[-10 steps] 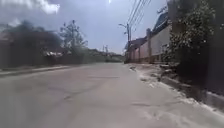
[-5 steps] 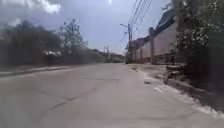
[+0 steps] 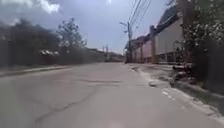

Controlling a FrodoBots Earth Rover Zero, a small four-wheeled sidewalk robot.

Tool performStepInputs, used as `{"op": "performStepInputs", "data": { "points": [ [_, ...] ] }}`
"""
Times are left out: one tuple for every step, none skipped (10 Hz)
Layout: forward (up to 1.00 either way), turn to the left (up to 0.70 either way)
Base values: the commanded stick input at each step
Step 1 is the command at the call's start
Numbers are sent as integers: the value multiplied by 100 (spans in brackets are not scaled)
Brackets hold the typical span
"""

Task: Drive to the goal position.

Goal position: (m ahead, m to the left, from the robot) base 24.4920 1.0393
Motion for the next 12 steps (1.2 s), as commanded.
{"op": "performStepInputs", "data": {
  "points": [
    [70,-35],
    [70,-35],
    [70,-35],
    [70,-34],
    [70,-12],
    [70,0],
    [70,0],
    [70,0],
    [70,0],
    [70,0],
    [70,0],
    [70,0]
  ]
}}
